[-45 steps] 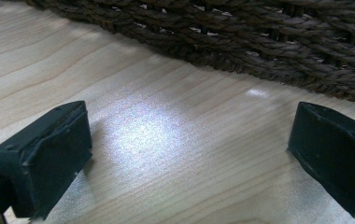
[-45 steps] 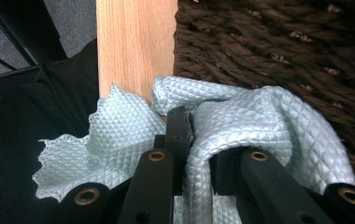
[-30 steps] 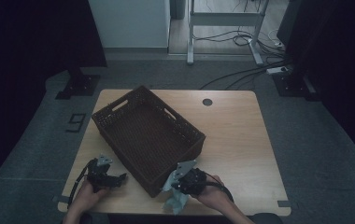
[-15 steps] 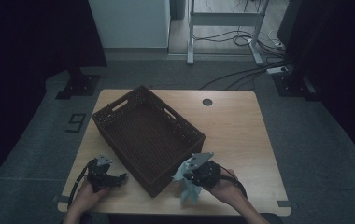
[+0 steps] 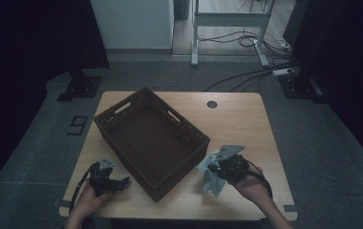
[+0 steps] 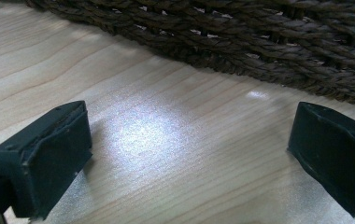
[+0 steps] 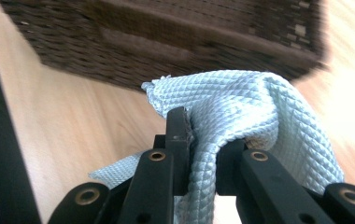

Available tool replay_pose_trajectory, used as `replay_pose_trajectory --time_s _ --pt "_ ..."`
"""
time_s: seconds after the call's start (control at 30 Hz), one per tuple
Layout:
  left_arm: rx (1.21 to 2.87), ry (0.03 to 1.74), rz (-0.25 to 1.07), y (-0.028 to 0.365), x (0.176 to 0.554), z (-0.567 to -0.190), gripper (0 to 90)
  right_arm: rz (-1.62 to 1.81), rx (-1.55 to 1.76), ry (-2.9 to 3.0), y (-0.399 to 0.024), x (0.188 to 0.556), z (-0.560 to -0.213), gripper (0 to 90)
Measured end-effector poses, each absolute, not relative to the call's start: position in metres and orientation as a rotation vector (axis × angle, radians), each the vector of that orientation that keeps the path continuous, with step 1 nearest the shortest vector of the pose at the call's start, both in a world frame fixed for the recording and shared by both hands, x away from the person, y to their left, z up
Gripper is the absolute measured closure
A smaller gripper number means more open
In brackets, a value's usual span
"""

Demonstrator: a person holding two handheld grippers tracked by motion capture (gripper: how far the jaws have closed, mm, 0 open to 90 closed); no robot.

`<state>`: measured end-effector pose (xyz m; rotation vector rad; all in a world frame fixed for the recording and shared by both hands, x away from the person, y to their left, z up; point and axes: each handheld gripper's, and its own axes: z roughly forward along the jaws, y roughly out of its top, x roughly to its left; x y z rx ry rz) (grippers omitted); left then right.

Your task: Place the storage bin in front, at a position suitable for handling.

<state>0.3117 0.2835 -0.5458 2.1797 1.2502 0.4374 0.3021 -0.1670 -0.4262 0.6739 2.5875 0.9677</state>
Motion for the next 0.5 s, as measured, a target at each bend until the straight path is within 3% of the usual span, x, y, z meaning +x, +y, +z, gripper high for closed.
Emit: replay_pose_trajectory --time_s 0.5 --pt "2.179 1.249 0.438 0.284 0.312 -0.546 0.0 0.911 0.866 2.442 -0.237 0.312 -0.410 79.8"
